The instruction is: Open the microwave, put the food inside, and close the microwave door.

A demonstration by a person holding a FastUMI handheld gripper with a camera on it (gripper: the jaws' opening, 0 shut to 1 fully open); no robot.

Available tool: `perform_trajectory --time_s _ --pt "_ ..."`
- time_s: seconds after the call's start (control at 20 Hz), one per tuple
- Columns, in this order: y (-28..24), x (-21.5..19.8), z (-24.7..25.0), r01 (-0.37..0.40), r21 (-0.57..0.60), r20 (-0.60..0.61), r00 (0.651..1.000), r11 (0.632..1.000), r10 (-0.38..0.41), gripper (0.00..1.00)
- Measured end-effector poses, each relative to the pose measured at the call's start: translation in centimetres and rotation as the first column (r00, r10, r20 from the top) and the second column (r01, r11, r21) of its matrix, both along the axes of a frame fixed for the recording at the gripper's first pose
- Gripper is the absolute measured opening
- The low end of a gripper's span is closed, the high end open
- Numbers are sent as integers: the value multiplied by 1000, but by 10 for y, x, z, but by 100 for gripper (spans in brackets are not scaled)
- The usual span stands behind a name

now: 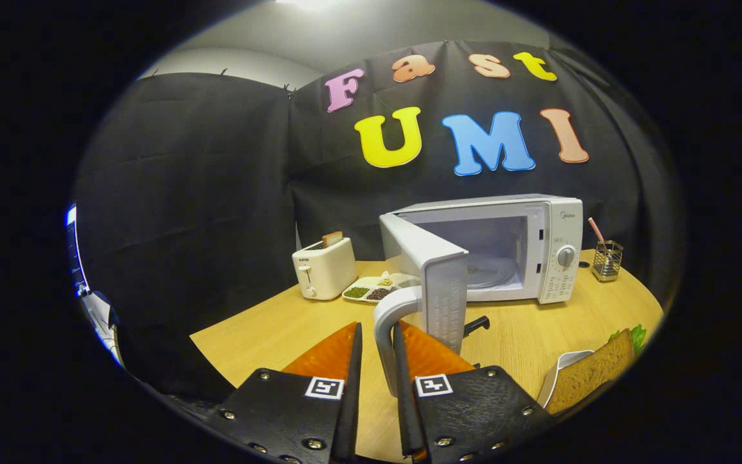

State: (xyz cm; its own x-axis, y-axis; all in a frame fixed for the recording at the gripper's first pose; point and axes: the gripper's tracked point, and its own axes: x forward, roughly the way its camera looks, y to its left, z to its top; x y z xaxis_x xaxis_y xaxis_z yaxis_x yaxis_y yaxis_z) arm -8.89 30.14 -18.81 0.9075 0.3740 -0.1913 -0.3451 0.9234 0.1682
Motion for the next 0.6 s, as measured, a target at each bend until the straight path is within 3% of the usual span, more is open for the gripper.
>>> perform_trajectory --time_s 0.6 --pt "84 -19 0 -104 -31 17 994 994 104 26"
